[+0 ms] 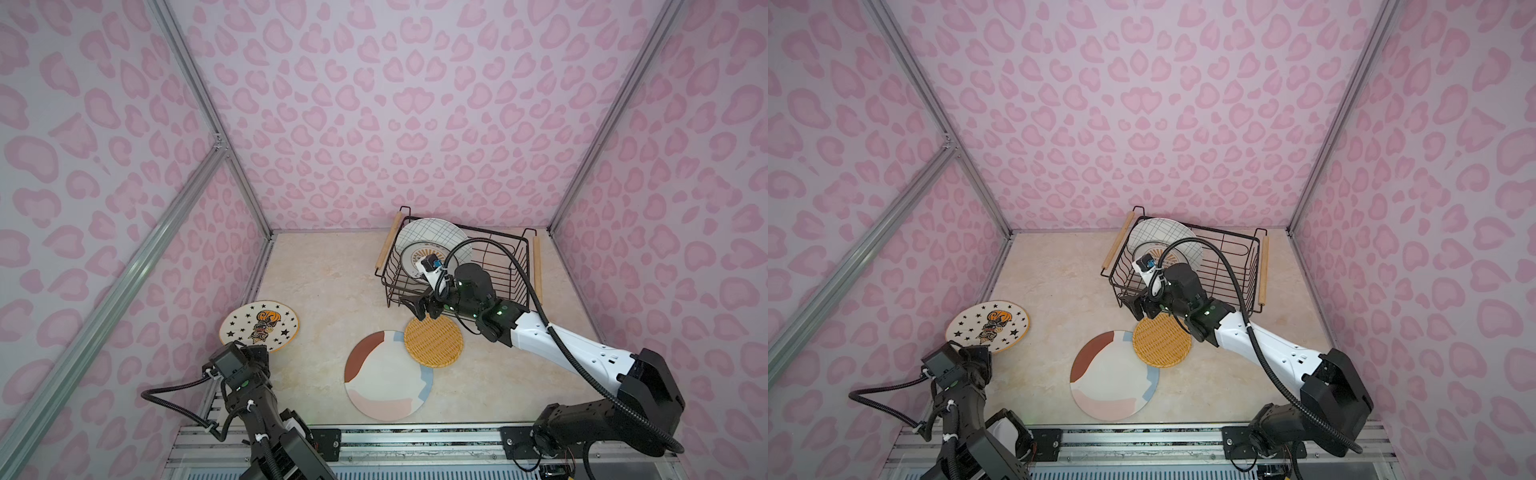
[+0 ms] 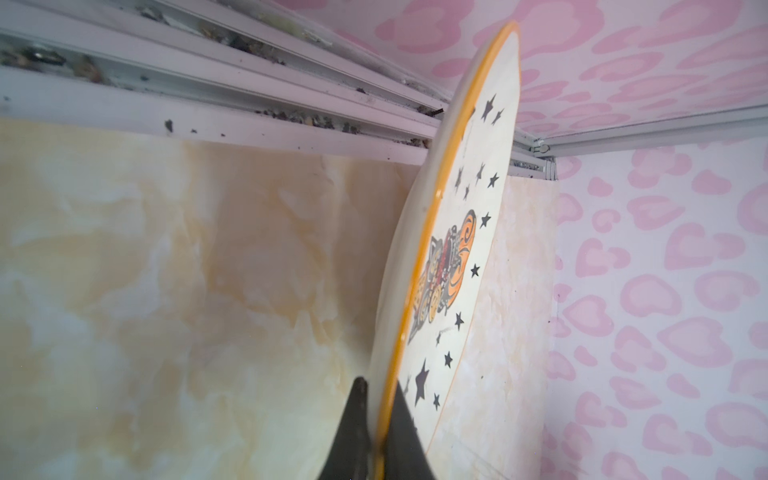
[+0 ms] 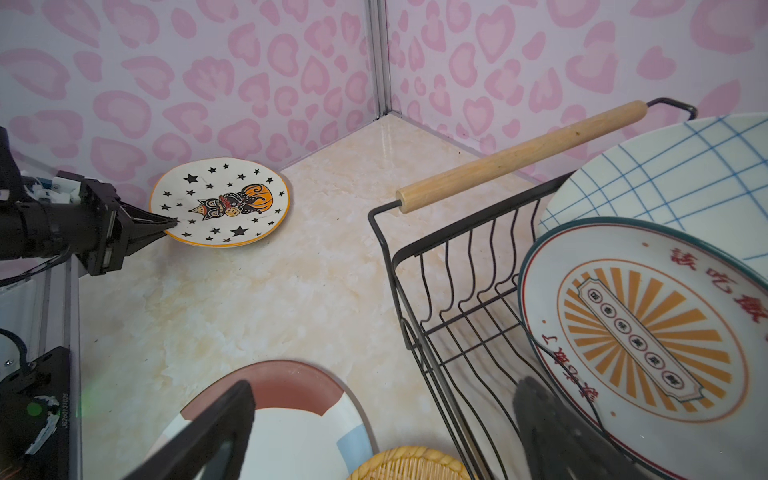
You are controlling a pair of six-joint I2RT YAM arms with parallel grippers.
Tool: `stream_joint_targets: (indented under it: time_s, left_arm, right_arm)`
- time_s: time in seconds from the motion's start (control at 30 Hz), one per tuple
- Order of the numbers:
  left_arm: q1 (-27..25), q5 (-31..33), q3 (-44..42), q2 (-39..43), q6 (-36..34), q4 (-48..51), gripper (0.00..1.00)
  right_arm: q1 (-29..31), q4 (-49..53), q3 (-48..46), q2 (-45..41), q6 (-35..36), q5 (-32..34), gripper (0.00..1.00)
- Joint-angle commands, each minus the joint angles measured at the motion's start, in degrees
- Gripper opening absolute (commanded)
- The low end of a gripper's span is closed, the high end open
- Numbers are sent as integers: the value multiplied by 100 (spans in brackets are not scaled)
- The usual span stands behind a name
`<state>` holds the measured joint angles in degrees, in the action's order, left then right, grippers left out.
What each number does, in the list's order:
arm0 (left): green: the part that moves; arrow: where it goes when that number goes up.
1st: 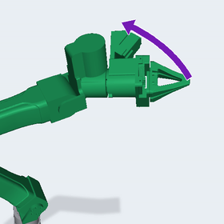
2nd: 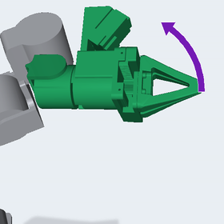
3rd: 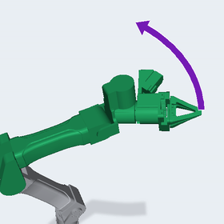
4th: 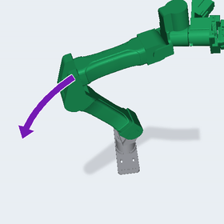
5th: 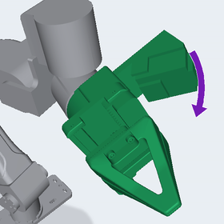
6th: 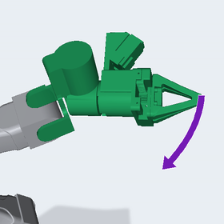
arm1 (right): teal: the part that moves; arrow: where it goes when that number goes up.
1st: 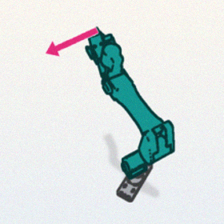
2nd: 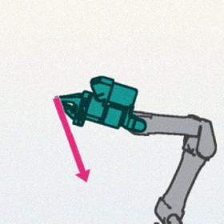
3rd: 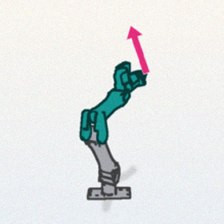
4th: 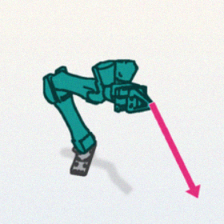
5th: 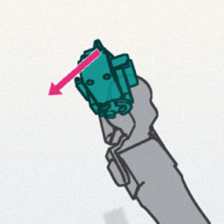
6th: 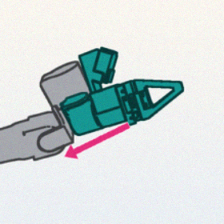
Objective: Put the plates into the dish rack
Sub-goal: 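Lift the star-and-cat plate upright with the left gripper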
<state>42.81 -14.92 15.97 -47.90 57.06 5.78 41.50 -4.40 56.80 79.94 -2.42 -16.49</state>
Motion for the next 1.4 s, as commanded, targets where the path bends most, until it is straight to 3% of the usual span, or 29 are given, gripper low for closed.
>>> stream_joint_targets:
  time_s: [0.0,0.37,0.77,1.07,1.37]
  left_arm:
    - [-76,-318,91,25,-498,71,4]
    - [-384,-1057,128,-128,-168,-745,4]
    - [-653,-2006,1104,-157,433,-1149,4]
    - [-1380,-2176,2227,-613,733,-1449,4]
    - [-2217,-2798,2950,-758,869,-2163,4]
  right_arm:
    - [-11,-52,6,58,-100,43,97]
    - [-78,-21,12,82,-235,6,97]
    - [-313,60,270,45,-684,-169,98]
    - [-645,-66,441,82,-1210,-555,96]
    - [-947,337,847,101,-1748,-589,95]
